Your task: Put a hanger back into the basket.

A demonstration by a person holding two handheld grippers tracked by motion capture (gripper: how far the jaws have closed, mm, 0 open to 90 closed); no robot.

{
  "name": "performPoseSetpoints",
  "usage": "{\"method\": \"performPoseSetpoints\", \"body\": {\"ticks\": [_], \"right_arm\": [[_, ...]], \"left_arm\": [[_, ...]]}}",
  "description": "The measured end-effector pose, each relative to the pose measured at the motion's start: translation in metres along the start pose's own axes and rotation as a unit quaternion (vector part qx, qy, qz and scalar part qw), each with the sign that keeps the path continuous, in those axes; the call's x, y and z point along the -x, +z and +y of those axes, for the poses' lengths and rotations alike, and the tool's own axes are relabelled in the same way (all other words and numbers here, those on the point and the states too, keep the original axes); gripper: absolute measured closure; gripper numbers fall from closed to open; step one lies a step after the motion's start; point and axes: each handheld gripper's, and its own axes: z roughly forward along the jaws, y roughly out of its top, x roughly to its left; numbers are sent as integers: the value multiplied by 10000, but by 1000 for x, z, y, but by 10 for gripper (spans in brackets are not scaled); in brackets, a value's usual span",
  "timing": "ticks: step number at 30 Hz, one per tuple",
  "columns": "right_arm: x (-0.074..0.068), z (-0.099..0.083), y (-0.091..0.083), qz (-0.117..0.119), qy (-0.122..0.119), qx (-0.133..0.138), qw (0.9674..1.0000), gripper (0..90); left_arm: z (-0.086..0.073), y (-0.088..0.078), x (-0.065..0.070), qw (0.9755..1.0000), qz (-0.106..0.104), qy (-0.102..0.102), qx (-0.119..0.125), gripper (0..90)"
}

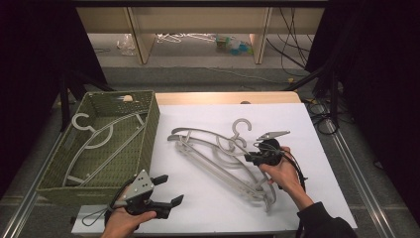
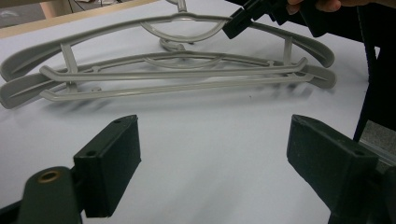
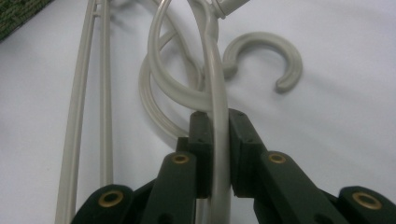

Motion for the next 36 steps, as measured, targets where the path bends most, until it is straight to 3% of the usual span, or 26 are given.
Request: {"method": "performPoseSetpoints", "body": {"ticks": [4,8,9,13,20,21,25,30,36], "right_arm": [[0,1,-3,90,2,98,9999,819],[-1,4,-11,258,-65,27,9996,820],[-2,4,-12,278,-70,129,9995,819],[-9,2,-20,488,-326,120,9982,819],[-15,-7,-28,601,-621,68,9962,819],[-18,-8,-30,669,-774,4,9947,819],[-26,-11,-33,858,-973,-42,9915,819],[-31,-14,-35,927,-1230,-95,9880,819],[-37,-18,-40,1019,-1438,-195,9842,819]], "left_arm": [[0,0,-1,10000,13,-17,-14,175],[0,-1,-1,10000,31,48,-17,175],[0,0,-1,10000,-5,35,14,175],[0,0,-1,10000,8,27,28,176],[1,0,0,9998,98,192,-14,176],[1,0,0,9997,123,199,-30,176],[0,-1,-1,9998,129,177,-16,177],[2,1,-2,9995,241,197,9,179],[6,6,-3,9997,214,106,76,179]]}}
